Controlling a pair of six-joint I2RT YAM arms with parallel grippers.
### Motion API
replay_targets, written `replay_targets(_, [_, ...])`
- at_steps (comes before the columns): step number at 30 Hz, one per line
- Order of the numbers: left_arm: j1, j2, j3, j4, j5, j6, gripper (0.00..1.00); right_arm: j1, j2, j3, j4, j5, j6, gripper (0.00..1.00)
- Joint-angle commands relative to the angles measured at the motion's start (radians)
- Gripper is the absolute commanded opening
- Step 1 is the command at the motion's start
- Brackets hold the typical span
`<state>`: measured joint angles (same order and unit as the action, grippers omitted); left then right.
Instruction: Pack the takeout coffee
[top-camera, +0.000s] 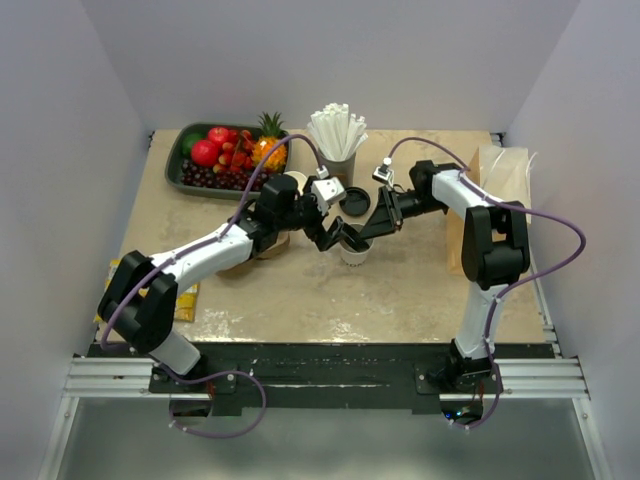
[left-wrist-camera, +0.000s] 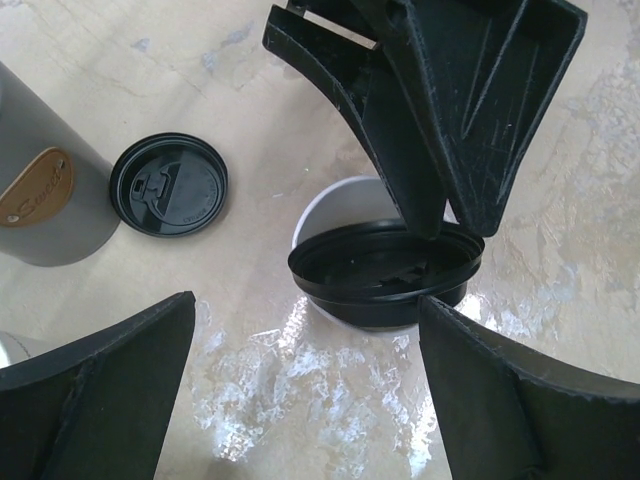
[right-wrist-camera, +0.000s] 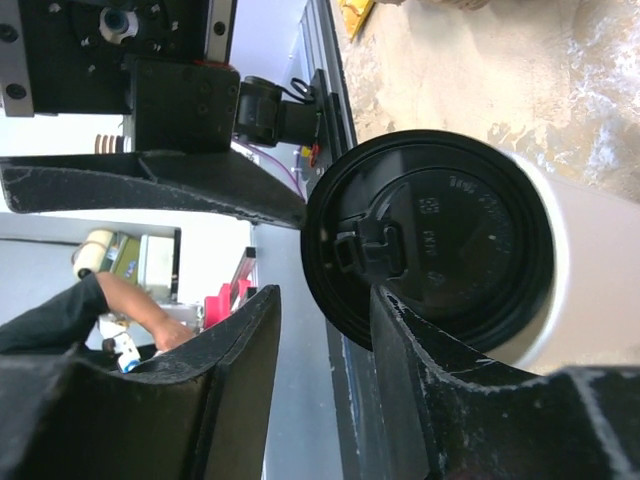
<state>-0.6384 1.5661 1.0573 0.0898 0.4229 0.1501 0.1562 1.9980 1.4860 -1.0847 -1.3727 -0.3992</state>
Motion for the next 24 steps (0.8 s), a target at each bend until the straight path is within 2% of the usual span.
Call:
replay_targets(1, [-0.007, 0.006, 0.043, 0.056, -0.001, 0.009, 0.97, -0.004, -0.061, 0.028, -0.073, 0.0, -0.117, 0.46])
replay_targets(3, [-0.007, 0.005, 0.043, 0.053, -0.004, 0.009, 0.97, -0.003, -0.067, 0.043, -0.102, 0.015, -0.148, 0.46])
replay_targets(6, [-0.009, 0.003, 0.043, 0.053, -0.004, 0.003, 0.97, -0.003, -0.067, 0.06, -0.173, 0.021, -0.243, 0.51])
replay_targets(10, [-0.009, 0.002, 0.046, 0.056, -0.007, -0.007, 0.97, -0.003, -0.05, 0.077, -0.314, 0.014, -0.456, 0.68])
replay_targets(13, [-0.009, 0.006, 0.049, 0.057, -0.007, -0.009, 0.97, -0.003, -0.068, 0.071, -0.302, 0.02, -0.457, 0.69])
replay_targets(15, [-0.009, 0.009, 0.052, 0.057, -0.007, -0.011, 0.97, -0.003, -0.093, 0.056, -0.203, 0.032, -0.397, 0.69])
replay_targets(16, [-0.009, 0.012, 0.055, 0.057, -0.004, -0.012, 0.97, -0.001, -0.111, 0.04, -0.125, 0.047, -0.237, 0.7])
replay_targets(17, [-0.01, 0.012, 0.058, 0.057, -0.006, -0.012, 0.97, -0.001, -0.184, -0.014, 0.107, 0.105, -0.125, 0.71])
replay_targets(18, [-0.01, 0.012, 0.059, 0.057, -0.004, -0.012, 0.97, -0.003, -0.23, -0.057, 0.269, 0.172, 0.013, 0.72])
replay_targets(19, [-0.01, 0.014, 0.059, 0.057, -0.006, -0.011, 0.97, -0.003, -0.292, -0.106, 0.431, 0.222, 0.25, 0.77])
replay_targets(20, [-0.01, 0.014, 0.061, 0.056, -0.007, -0.012, 0.96, -0.003, -0.377, -0.174, 0.653, 0.262, 0.314, 0.8])
replay_targets(21, [-0.012, 0.014, 0.061, 0.054, -0.006, -0.012, 0.97, -0.001, -0.411, -0.191, 0.727, 0.344, 0.36, 0.82])
replay_targets(24, [-0.01, 0.015, 0.059, 0.048, -0.007, -0.007, 0.97, 0.0, -0.473, -0.197, 0.782, 0.415, 0.378, 0.81])
